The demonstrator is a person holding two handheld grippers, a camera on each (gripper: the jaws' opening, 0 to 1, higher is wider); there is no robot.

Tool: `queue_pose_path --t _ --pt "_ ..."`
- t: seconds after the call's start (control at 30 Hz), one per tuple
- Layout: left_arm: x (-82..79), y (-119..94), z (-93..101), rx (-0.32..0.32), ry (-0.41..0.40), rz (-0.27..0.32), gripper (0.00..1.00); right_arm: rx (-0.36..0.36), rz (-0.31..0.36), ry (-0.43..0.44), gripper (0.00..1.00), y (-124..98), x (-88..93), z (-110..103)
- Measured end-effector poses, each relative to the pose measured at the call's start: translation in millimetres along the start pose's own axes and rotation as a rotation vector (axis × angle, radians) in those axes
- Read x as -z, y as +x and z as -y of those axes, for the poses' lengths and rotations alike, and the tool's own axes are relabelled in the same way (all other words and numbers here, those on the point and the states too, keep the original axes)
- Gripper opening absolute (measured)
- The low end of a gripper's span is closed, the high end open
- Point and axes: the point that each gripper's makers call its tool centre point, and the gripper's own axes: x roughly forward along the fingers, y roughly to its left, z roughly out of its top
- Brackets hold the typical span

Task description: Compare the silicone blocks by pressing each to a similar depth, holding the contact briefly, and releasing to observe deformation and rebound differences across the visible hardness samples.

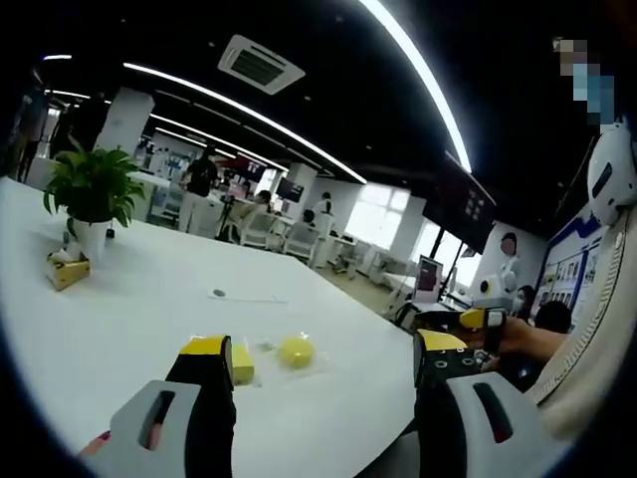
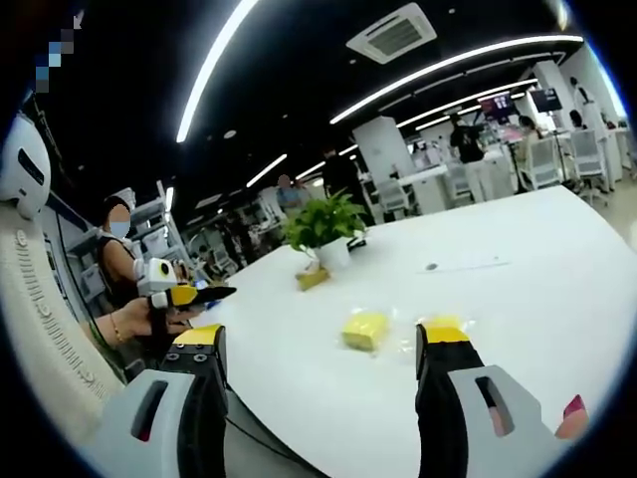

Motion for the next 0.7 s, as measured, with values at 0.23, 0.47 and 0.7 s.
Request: queue_pose_path --t 0.23,0.47,0.7 --pt "0.8 0.0 -2.8 -0.004 -0.005 0.001 0.73 0.001 -0.006 0.001 0.72 1.4 1.3 0.4" --pt "2.3 1.6 -5.3 -0.007 -0.013 -0.003 0.73 0.005 -0.004 0.009 0.72 3.4 1.3 2.4" --pt "1.0 1.5 -9.6 -0.019 -0.009 -0.007 0.75 0.013 0.004 0.003 0.72 1.6 -4.6 5.3"
